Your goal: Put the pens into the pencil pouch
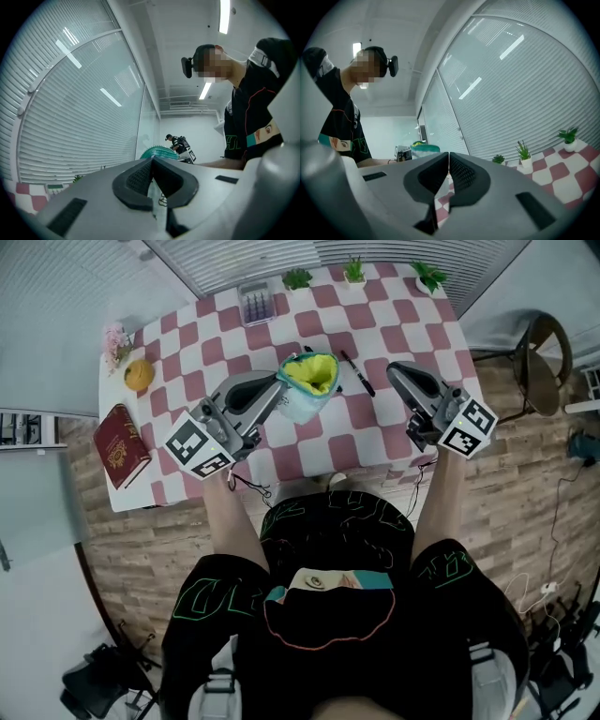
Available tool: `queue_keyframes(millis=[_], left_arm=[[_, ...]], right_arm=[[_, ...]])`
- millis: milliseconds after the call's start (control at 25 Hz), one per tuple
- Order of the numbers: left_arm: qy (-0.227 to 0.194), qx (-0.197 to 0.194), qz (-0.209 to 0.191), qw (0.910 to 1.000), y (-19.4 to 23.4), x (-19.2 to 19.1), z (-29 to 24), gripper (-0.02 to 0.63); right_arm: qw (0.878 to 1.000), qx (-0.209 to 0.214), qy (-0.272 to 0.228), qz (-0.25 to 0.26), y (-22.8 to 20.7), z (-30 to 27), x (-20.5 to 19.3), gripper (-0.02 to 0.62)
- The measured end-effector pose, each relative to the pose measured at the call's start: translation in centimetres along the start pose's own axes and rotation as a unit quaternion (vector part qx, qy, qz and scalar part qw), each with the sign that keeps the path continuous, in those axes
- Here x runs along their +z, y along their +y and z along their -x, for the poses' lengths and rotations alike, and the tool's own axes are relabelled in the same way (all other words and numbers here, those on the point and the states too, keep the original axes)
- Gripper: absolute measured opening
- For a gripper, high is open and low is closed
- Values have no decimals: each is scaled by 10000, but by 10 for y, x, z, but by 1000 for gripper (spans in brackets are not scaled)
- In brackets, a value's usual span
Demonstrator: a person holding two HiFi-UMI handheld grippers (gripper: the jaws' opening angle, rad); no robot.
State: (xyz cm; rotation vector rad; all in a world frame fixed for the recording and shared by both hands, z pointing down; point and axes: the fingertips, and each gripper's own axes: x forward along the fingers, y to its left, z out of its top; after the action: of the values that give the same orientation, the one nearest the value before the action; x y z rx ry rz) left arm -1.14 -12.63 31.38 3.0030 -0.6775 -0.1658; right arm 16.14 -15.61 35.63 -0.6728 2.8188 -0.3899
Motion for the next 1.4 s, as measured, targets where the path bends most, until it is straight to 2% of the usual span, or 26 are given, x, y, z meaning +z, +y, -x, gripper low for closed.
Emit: queue_keyframes(millis=[120,280,440,640,800,960,1120,1400], left_arm=[[401,149,-90,9990,8,-11,5,0],[645,268,-86,9975,18,-22,11,0],[932,351,-86,9950,26,-34,18,0],[1008,432,1,9940,37,-41,30,0],[1049,514,80,9931,47,-45,45,0],[1086,551,108,9925,55,-47,54,0],[1077,546,153,9926,61,-52,58,1],[906,430,343,9944,65,-60,68,1]], right_arm=[[9988,-200,440,-5,-7,-19,-14,9],[9949,-452,897,35,-15,-42,-31,8],[9860,-647,1511,286,-24,-61,-51,8],[9728,-940,2071,435,-36,-85,-65,8],[9644,-1249,2314,268,-50,-106,-75,9],[9513,-1481,2697,164,-61,-120,-88,9],[9374,-1516,3133,118,-66,-136,-101,9],[9043,-1621,3943,212,-75,-160,-131,9]])
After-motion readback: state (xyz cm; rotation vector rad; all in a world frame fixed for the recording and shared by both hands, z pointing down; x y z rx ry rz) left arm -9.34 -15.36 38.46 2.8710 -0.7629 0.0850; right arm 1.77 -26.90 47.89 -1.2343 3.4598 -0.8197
